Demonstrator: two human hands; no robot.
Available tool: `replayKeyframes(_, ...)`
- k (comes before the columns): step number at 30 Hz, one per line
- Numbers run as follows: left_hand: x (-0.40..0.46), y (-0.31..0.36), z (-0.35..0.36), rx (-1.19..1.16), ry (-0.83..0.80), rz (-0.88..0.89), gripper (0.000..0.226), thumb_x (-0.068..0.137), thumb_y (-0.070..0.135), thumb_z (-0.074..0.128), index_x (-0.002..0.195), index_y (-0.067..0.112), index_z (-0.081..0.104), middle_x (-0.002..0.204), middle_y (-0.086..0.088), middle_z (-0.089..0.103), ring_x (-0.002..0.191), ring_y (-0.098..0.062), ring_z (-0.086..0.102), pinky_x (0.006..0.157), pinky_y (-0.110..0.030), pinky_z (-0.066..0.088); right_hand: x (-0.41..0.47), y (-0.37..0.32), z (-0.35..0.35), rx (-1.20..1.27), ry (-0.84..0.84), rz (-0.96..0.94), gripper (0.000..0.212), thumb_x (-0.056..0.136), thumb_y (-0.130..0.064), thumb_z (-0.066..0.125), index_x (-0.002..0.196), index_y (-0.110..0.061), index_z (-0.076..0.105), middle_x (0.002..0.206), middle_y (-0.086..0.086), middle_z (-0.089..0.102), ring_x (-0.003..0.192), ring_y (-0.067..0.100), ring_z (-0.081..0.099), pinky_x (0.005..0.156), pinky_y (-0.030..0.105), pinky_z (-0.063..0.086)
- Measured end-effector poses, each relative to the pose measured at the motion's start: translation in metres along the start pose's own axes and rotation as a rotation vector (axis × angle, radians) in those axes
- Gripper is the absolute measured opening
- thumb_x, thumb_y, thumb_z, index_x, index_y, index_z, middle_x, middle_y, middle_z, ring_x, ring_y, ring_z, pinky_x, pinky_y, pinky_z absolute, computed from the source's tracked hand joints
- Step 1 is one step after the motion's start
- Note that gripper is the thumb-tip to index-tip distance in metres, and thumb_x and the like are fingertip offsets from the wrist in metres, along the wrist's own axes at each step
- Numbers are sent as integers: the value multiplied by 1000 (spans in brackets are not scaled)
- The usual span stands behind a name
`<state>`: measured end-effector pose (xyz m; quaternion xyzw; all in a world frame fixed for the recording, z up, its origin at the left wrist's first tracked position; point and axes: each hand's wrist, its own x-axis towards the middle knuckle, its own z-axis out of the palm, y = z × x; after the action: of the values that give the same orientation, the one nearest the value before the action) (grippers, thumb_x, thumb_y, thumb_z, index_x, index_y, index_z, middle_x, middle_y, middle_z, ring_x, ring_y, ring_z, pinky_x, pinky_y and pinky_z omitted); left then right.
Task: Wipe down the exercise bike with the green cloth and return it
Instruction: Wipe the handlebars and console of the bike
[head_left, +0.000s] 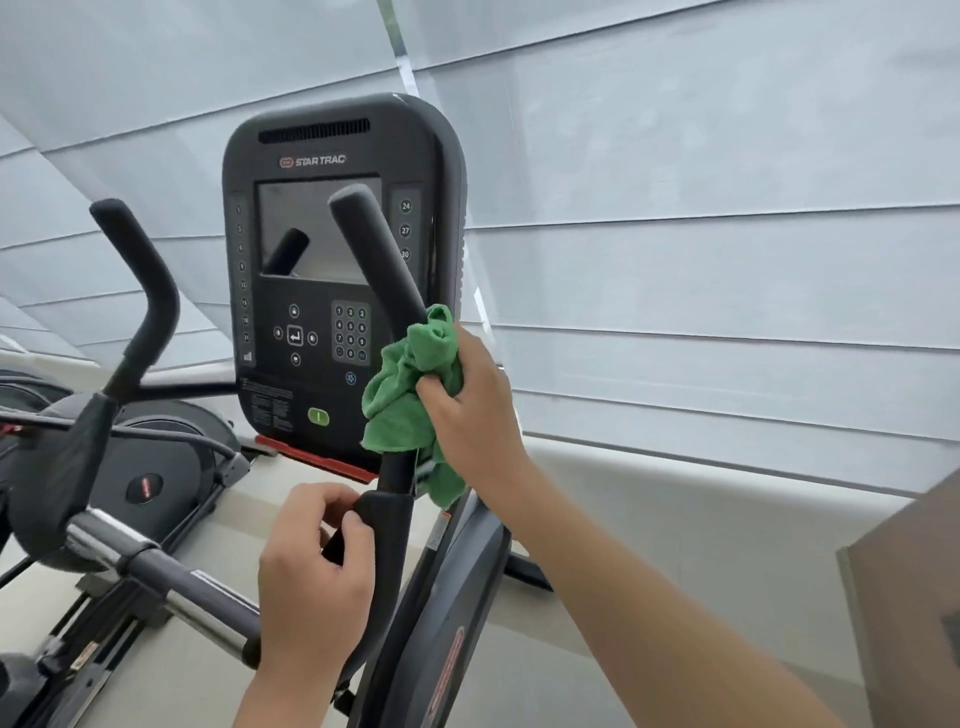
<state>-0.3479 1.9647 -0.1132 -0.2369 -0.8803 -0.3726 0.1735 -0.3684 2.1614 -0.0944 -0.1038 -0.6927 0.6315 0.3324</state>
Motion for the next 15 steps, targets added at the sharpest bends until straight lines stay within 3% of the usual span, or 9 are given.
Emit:
replayKeyframes(2,0,-1,0,-11,4,-2,11,90,18,53,93,27,59,85,13,61,78,-12,57,65,-17,44,-9,0,-7,-81,-38,-16,32,89,-5,59,116,-22,64,102,-5,63,94,8,59,82,13,44)
replayKeyframes(6,0,-7,0,-27,-5,3,22,92,5,63,94,26,61,86,13,62,80,-9,58,62,-17,44,-22,-12,-23,-206,-97,-108,51,86,3,60,132,-19,62,120,-6,59,109,6,57,96,18,45)
replayKeyframes(8,1,-8,0,-38,-5,23,22,92,5,64,95,27,60,86,16,61,82,-6,59,62,-17,42,-22,-29,-26,-234,-64,-192,53,85,4,63,132,-20,55,122,-7,55,109,8,57,93,16,46)
replayKeyframes(12,2,-8,-3,-71,-16,54,18,94,12,60,97,29,57,88,20,57,86,-2,58,67,-11,39,8,-79,-21,-411,-3,-510,51,78,5,68,125,-9,53,137,3,50,121,20,56,96,27,51)
replayKeyframes(15,2,-10,-4,-69,-32,65,23,92,9,65,97,29,55,88,19,53,85,-1,57,66,-9,37,48,-112,-8,-768,-33,-799,48,77,-7,76,123,-10,64,145,7,53,130,29,55,106,37,47)
